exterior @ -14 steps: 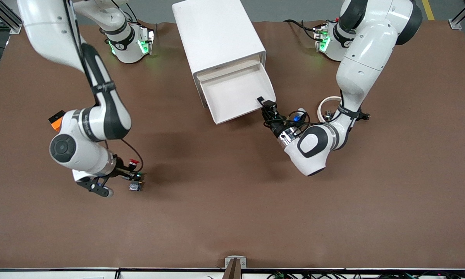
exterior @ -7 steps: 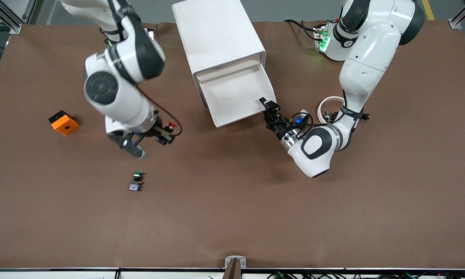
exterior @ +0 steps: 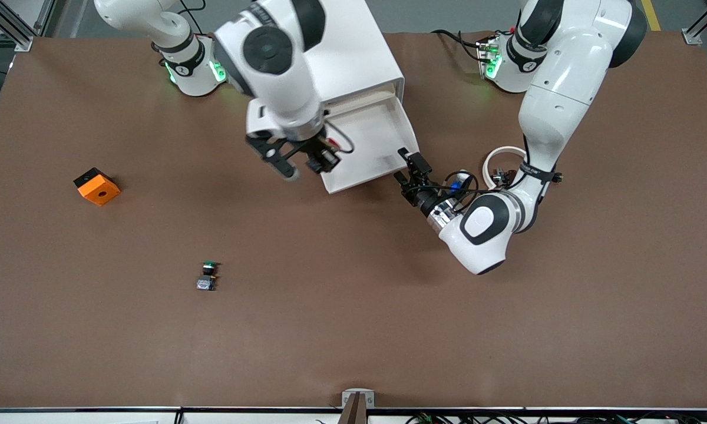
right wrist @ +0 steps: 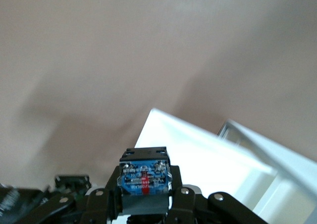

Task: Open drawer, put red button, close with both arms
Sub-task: 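Carry the red button over the drawer while the left gripper releases it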

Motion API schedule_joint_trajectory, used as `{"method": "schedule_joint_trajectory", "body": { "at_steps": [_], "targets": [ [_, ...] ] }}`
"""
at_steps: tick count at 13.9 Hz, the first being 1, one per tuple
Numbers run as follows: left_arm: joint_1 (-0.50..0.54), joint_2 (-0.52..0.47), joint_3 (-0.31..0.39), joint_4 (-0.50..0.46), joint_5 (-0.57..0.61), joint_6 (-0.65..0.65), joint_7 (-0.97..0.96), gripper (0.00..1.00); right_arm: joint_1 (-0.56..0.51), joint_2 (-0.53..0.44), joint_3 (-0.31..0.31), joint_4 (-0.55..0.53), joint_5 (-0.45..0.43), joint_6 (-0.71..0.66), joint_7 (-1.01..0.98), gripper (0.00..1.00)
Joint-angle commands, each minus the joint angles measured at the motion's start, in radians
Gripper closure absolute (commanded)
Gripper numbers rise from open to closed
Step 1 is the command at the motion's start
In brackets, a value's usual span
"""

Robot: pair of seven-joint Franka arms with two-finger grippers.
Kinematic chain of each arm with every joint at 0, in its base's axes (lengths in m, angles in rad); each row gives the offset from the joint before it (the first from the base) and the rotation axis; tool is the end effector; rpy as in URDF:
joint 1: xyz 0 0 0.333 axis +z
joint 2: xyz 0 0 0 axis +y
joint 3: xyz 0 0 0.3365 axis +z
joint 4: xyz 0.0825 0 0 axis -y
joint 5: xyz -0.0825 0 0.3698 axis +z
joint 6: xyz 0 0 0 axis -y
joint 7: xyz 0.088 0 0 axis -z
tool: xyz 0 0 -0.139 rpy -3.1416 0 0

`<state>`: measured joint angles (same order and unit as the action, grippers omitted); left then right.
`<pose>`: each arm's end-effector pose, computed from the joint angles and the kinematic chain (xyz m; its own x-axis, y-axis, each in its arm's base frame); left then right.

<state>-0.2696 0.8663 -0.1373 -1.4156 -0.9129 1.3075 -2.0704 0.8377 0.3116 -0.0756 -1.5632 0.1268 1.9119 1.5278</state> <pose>0.5313 -0.3453 0.2211 -0.4896 0.8396 -0.2354 0.2929 -0.0959 -0.9513 0.4594 0.4636 0.4614 0.6936 -0.7139 -0.0960 -0.7194 -0.6934 -0.0405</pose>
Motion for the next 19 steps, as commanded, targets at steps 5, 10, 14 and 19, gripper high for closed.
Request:
{"method": "schedule_joint_trajectory", "body": {
  "at_steps": [5,10,14,19],
  "targets": [
    [0.076,-0.059,0.015,0.063,0.221,-0.001,0.474,0.00,0.121,0.007,-0.015,-0.090,-0.055,0.019,0.146,1.00],
    [0.096,-0.095,0.016,0.122,0.363,0.066,0.931,0.00,0.152,0.009,-0.015,-0.198,-0.069,0.183,0.163,1.00],
    [0.079,-0.145,0.001,0.127,0.521,0.264,1.188,0.00,0.172,0.014,-0.015,-0.199,-0.069,0.182,0.164,1.00],
    [0.018,-0.154,-0.024,0.116,0.681,0.546,1.224,0.00,0.179,0.021,-0.015,-0.193,-0.069,0.185,0.166,0.10]
  ]
}}
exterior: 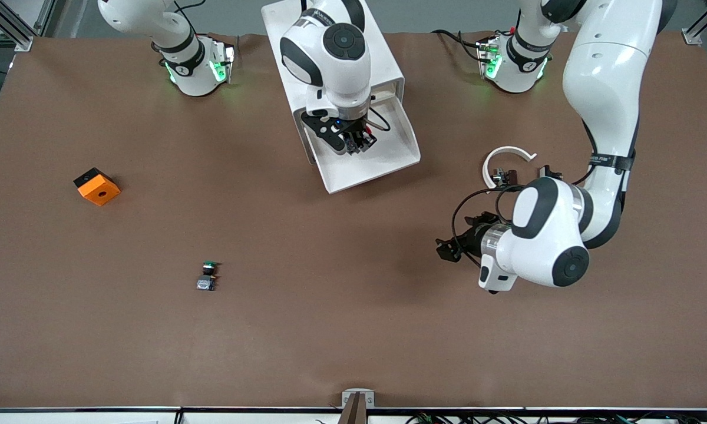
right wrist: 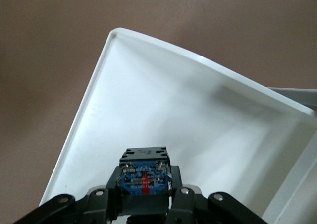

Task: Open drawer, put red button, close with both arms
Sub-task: 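Lower the red button into the drawer and open the right gripper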

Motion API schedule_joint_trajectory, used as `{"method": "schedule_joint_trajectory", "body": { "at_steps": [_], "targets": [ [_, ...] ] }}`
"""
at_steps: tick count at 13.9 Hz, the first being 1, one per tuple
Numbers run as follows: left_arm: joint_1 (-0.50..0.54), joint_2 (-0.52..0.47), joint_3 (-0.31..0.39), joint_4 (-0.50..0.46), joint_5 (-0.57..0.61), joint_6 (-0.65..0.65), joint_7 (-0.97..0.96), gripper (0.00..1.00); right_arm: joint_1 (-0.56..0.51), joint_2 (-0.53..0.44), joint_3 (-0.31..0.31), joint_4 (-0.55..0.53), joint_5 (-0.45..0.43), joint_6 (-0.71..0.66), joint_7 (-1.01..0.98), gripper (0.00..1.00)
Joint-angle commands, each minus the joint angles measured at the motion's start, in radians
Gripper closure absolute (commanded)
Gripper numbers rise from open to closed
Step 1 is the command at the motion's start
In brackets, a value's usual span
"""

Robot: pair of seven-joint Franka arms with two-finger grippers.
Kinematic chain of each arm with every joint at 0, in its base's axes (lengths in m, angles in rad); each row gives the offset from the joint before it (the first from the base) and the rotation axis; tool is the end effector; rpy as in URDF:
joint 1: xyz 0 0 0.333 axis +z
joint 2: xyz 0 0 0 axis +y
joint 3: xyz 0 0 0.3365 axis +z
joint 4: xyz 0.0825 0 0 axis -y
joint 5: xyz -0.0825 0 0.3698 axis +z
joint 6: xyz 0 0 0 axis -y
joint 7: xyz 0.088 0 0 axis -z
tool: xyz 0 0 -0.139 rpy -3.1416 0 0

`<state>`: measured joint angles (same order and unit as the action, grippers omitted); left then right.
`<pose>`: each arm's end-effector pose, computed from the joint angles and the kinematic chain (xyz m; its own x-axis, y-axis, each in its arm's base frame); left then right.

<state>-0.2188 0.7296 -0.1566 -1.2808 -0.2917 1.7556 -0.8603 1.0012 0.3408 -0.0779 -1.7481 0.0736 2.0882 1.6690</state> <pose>0.6559 -0.2694 0.3022 0.7453 0.5009 -0.4400 0.5733 -0.8184 0.0392 0.3786 0.5165 0.3727 0.7120 -0.7011 -0.0378 -0.7015 -0.7126 0.0037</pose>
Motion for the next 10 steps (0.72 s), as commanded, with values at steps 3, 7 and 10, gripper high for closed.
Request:
{"method": "schedule_joint_trajectory", "body": {
  "at_steps": [3,7,10],
  "targets": [
    [-0.066,-0.024,-0.004,-0.052,0.083,0.211,0.014,0.00,0.016,-0.008,-0.013,-0.001,-0.018,0.010,0.018,0.00],
    [-0.103,-0.024,-0.006,-0.091,0.132,0.324,0.012,0.00,-0.012,-0.013,-0.022,0.056,-0.021,-0.005,-0.072,0.00],
    [-0.126,-0.022,-0.004,-0.103,0.140,0.349,0.004,0.00,-0.107,-0.019,-0.020,0.139,-0.009,-0.118,-0.234,0.00]
  ]
}}
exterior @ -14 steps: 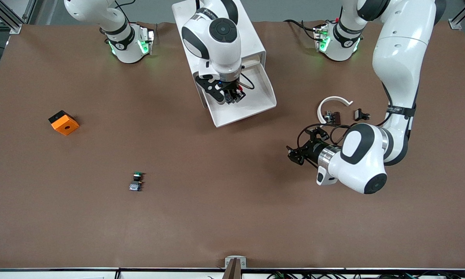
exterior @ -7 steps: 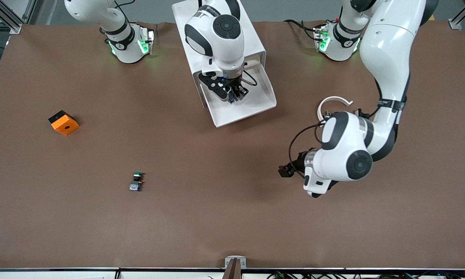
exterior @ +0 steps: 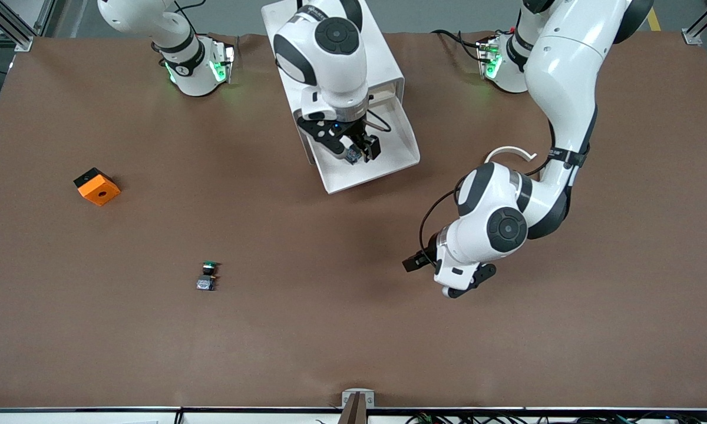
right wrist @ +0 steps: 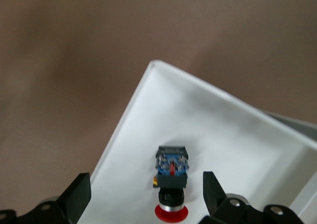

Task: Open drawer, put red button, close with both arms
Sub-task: 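Lower the red button into the drawer and open the right gripper, then push the drawer inward with the left gripper while the right gripper withdraws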

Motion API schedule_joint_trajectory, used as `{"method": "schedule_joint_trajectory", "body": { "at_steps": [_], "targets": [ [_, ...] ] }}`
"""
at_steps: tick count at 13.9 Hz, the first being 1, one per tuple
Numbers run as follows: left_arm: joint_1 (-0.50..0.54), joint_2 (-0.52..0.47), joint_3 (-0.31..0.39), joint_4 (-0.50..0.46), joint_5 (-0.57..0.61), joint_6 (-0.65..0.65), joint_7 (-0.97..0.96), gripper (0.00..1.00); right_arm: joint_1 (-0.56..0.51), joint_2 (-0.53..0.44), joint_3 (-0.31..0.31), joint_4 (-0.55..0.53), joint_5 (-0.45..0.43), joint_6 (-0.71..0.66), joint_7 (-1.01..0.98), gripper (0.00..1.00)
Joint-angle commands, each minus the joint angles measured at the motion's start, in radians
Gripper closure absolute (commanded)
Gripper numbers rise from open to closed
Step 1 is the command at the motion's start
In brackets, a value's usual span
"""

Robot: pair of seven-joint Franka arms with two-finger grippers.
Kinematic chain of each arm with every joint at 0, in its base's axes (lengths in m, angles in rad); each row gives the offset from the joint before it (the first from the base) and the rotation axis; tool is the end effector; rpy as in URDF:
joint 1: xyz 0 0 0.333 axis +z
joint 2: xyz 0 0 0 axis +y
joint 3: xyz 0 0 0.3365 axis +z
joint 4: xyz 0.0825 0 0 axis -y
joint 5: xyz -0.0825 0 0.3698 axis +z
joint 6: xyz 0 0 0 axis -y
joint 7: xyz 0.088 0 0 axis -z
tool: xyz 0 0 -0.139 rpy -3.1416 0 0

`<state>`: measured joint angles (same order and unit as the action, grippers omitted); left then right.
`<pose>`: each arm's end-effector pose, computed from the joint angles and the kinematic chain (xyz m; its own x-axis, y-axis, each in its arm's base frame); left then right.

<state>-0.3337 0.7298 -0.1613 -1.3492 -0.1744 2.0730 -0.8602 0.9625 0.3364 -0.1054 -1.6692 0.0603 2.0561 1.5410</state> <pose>0.6542 -0.3402 0.2890 0.8711 0.4466 -0.2042 0.4793 -0.8636 0.1562 0.4194 0.5018 0.4091 0.7625 -0.6467 -0.0184 -0.6466 -0.7610 -0.0529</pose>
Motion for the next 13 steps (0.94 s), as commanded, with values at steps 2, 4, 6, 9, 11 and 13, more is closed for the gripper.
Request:
{"method": "schedule_joint_trajectory", "body": {
  "at_steps": [2,4,6,9,11,13],
  "targets": [
    [-0.039,-0.018,0.000,-0.047,0.064,0.062,-0.008,0.00,-0.157,-0.016,0.010,0.138,0.012,-0.215,-0.262,0.00],
    [-0.067,-0.026,0.003,-0.082,0.069,0.090,-0.026,0.00,-0.246,-0.043,0.007,0.172,0.035,-0.281,-0.437,0.00],
    [-0.082,-0.061,0.000,-0.128,0.102,0.091,-0.051,0.00,-0.348,-0.085,0.007,0.180,0.038,-0.348,-0.588,0.00],
    [-0.117,-0.139,0.000,-0.226,0.108,0.095,-0.051,0.00,-0.502,-0.144,0.007,0.178,0.036,-0.450,-0.876,0.00],
    [-0.146,-0.187,0.000,-0.283,0.108,0.095,-0.051,0.00,-0.629,-0.177,0.006,0.178,0.035,-0.508,-1.098,0.00],
    [-0.188,-0.201,0.002,-0.315,0.110,0.095,-0.051,0.00,-0.759,-0.197,0.007,0.178,0.027,-0.553,-1.311,0.00]
  ]
}}
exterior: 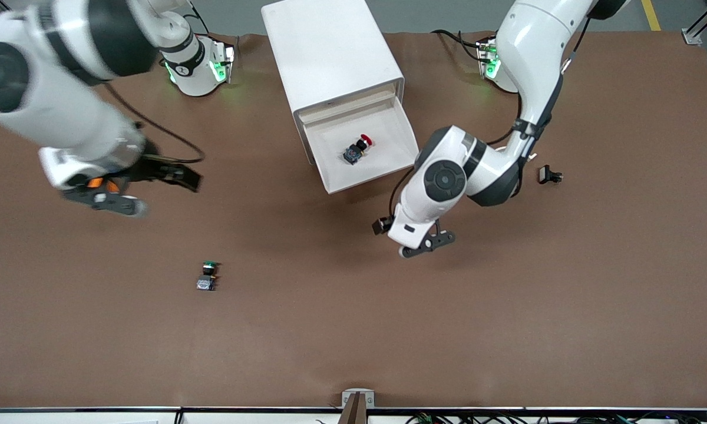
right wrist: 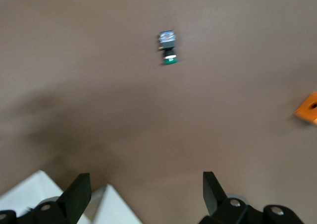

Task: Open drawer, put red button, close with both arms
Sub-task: 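Push the drawer inward with the left gripper while the right gripper withdraws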

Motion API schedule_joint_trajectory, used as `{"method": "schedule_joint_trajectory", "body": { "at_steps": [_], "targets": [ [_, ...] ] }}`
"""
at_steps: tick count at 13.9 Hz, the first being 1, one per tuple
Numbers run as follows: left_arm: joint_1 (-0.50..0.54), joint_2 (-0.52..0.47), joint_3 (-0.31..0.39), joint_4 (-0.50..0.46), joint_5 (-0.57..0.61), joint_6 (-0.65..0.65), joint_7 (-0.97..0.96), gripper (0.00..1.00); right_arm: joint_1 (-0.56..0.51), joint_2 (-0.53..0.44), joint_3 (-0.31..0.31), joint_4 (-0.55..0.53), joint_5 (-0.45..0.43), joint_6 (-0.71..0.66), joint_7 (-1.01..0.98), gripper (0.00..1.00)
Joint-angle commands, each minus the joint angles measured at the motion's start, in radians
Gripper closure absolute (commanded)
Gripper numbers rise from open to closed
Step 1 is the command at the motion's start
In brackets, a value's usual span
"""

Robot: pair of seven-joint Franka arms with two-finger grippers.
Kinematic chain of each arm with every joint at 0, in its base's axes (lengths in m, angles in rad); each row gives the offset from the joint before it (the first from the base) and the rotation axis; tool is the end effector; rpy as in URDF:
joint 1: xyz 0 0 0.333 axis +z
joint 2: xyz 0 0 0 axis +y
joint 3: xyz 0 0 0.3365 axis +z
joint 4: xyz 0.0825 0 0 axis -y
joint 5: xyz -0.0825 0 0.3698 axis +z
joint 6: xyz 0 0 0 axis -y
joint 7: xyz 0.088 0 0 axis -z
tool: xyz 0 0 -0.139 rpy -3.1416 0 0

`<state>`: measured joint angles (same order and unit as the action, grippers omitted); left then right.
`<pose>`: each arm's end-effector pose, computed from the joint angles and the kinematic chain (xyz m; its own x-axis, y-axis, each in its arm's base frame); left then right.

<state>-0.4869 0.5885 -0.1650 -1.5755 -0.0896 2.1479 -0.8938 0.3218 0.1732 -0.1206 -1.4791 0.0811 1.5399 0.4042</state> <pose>0.5576 -0.4139 0.2937 0.9426 0.3038 -0.1387 0.3176 -0.9439 0.0909 0.5709 0.1339 0.5553 0.9716 -0.2006 -0.1256 -0.2037 -0.9790 -0.0116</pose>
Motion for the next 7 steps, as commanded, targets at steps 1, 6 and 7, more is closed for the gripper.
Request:
{"method": "schedule_joint_trajectory", "body": {
  "at_steps": [1,6,7],
  "targets": [
    [-0.054,-0.061,0.007,-0.106,0.031,0.020,-0.017,0.00,-0.183,-0.037,0.021,-0.012,0.006,-0.059,-0.274,0.00],
    [-0.131,-0.079,0.002,-0.150,0.056,0.018,-0.049,0.00,-0.365,-0.037,0.022,-0.015,-0.090,-0.106,-0.560,0.00],
    [-0.145,-0.081,0.002,-0.153,0.056,0.018,-0.068,0.00,-0.375,-0.034,0.022,-0.016,-0.099,-0.104,-0.564,0.00]
  ]
}}
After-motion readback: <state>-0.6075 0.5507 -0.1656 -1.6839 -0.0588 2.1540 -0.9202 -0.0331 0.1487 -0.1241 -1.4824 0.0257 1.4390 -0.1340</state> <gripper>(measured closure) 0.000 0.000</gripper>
